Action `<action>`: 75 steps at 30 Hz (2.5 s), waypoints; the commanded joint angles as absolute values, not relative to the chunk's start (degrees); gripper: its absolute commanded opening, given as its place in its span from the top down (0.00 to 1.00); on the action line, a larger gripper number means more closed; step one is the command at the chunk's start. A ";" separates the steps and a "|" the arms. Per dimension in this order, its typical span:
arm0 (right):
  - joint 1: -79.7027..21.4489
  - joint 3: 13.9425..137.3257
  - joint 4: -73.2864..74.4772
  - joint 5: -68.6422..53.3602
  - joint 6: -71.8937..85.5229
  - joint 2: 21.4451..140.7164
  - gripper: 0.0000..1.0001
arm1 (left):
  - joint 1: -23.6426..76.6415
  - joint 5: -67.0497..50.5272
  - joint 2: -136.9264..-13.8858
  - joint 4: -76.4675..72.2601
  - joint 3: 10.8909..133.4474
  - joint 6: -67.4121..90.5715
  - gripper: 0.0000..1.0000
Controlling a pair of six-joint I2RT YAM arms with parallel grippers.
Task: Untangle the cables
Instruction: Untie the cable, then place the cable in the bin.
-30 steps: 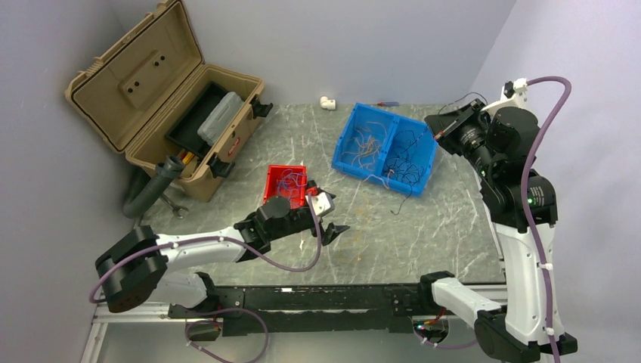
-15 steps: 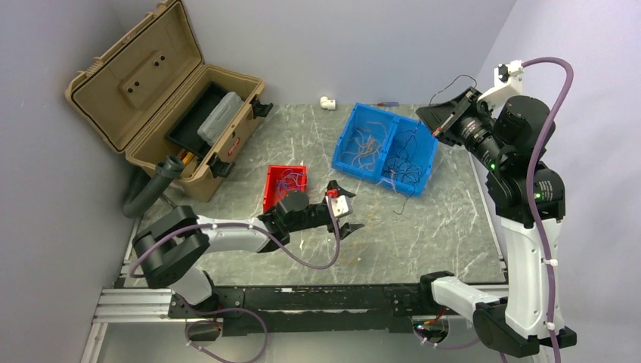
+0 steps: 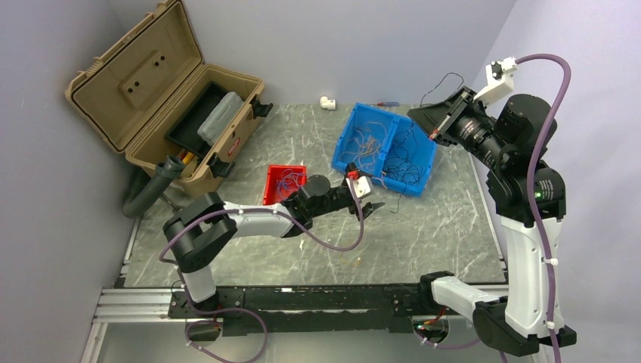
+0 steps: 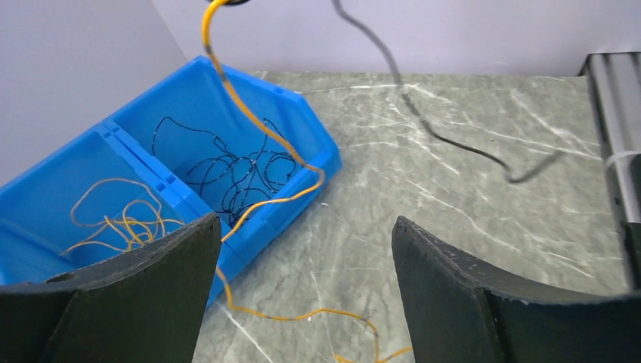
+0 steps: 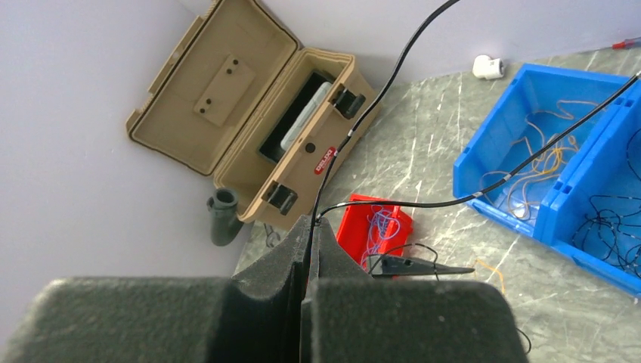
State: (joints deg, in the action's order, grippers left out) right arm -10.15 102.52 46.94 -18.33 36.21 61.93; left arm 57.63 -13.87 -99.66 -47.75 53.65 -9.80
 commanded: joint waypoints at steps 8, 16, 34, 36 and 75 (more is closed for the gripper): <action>-10.03 108.00 46.47 -21.20 36.73 63.88 1.00 | 57.05 -16.92 -108.34 -46.87 63.57 -20.86 0.14; -10.00 108.46 45.83 -23.94 39.21 63.98 1.00 | 56.36 -13.36 -113.22 -48.64 67.79 -21.10 0.41; -9.97 91.12 40.90 22.70 36.83 50.95 1.00 | 56.42 -5.84 -88.50 -43.19 40.93 -3.24 1.00; -10.02 89.69 40.97 27.11 36.50 50.78 1.00 | 56.59 -4.08 -84.44 -36.08 39.14 -0.68 1.00; -9.88 84.51 26.64 27.39 29.61 72.44 1.00 | 56.42 4.13 -58.27 -0.98 34.99 13.00 1.00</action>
State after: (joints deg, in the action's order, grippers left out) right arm -10.15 81.67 33.12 26.63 31.94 70.04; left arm 56.34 5.21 -60.05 -1.67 32.29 14.20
